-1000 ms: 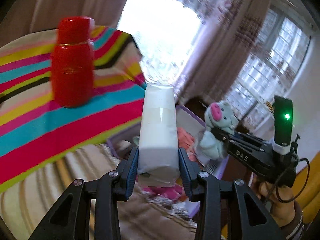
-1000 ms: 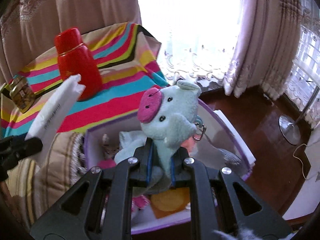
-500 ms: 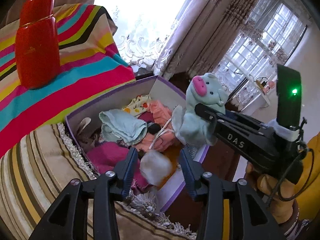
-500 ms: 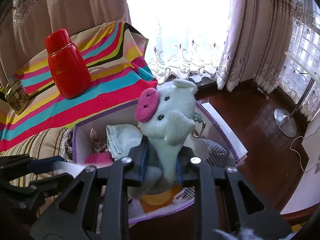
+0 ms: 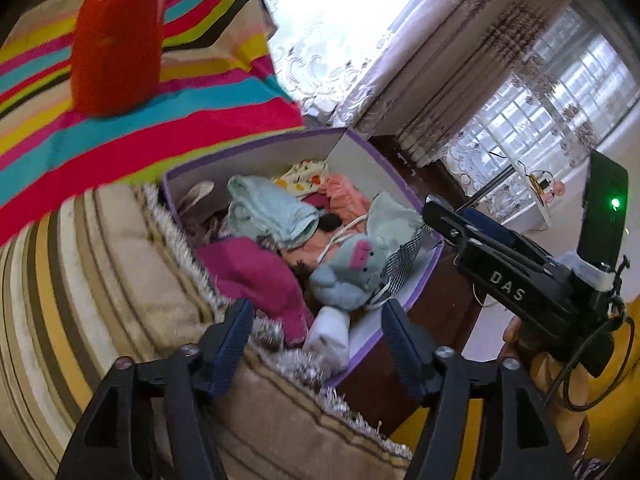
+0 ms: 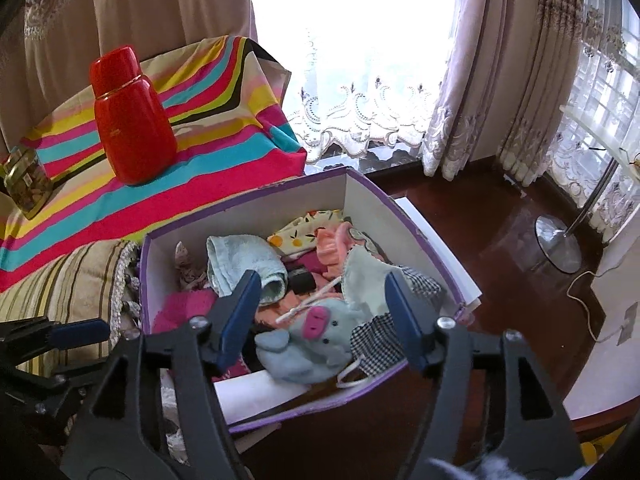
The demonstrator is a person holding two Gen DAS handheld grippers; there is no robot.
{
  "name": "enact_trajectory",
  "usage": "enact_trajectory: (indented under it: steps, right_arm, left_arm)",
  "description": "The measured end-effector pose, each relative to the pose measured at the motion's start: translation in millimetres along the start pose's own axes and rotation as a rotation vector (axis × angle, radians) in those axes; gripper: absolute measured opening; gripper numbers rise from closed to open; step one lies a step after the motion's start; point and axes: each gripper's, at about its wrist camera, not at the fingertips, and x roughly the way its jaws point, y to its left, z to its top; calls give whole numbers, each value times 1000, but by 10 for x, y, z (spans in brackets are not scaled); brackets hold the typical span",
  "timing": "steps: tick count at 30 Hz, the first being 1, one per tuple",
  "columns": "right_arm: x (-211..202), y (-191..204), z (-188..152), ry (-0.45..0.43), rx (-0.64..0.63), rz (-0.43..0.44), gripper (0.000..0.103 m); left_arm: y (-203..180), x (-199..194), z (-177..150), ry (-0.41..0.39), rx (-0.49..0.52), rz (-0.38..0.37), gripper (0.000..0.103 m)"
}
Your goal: Organize soft objects
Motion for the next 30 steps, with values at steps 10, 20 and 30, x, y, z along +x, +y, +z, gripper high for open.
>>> enact_trajectory:
  steps: [10,20,30]
  right_arm:
    - [-113,32,-178,43,-17,-2,69]
    - [-107,23,-182,54,-14,0,69]
    - [-90,52,-185,60,-21,6,70]
  left_arm:
    - [90,-60,-83,-4,-47,57,73]
    - [139,15,-38,14,-66,47,83]
    - [149,62,-27,10,-62,51,84]
